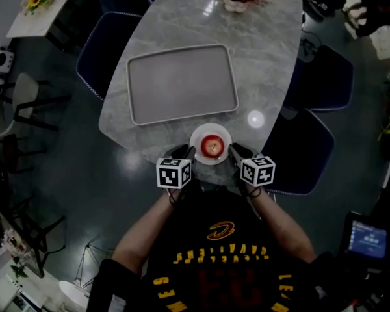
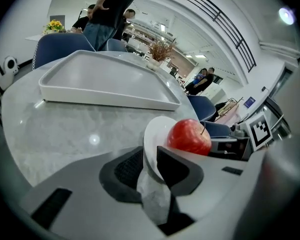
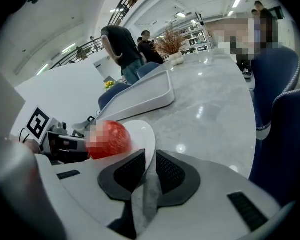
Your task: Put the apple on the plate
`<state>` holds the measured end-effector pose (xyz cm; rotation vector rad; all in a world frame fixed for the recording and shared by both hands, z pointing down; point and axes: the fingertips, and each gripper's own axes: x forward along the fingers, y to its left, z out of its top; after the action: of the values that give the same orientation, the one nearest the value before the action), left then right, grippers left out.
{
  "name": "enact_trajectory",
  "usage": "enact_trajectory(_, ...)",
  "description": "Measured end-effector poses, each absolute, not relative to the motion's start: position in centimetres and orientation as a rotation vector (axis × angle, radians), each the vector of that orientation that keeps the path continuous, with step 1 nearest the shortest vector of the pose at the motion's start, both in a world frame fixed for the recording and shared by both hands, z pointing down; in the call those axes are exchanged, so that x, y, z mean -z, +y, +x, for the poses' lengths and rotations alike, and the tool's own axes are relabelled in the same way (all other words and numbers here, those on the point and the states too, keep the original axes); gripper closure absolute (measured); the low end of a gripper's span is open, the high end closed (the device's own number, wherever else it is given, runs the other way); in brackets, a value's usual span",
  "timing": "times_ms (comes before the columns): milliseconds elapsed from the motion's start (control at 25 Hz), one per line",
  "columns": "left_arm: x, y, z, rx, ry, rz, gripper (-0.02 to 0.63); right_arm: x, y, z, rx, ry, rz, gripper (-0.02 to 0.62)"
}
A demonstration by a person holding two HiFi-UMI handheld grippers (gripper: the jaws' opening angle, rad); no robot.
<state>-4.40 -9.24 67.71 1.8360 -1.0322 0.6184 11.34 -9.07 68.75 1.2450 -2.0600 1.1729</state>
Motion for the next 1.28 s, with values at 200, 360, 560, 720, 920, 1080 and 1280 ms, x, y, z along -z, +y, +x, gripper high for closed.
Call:
enact_trajectory(200,-68.5,-8.9,-3.8,-0.617,-0.985,1.809,0.522,-69.2,-9.1,11.2,-1.223,-2.051,1.231,0.528)
enact_trajectory(360,-69.0,-8.6,-3.5,-0.603,-0.968,1.783,0.522,-69.4,-9.0,11.2,-1.329,-2.042,1.216,0.531)
enact_trajectory(560,-68.9,-8.6,-3.8,-0.528,-0.954,1.731,0.543,-69.0,-8.9,10.8,-1.432,-2.027,1.216,0.543)
enact_trajectory(720,-67.7,-8.7,-4.1,-0.48,-0.956,1.719,0.563,-68.5,-8.6,10.9,-1.524,-2.02,1.228,0.555)
enact_trajectory(920,-66.0,-9.4,-4.8,-0.38,-0.927,1.661,0.569,-66.8,-9.4,10.5,-1.627,-2.025,1.213,0.559)
enact_trajectory(1080,-64.2,-10.5,-5.8,-0.256,-0.906,1.622,0.571,-64.1,-11.0,9.7,-1.714,-2.091,1.196,0.563)
enact_trajectory(1280,-61.2,-12.0,-7.3,-0.145,-0.875,1.61,0.574,-60.2,-12.8,8.1,-1.812,-2.191,1.138,0.568)
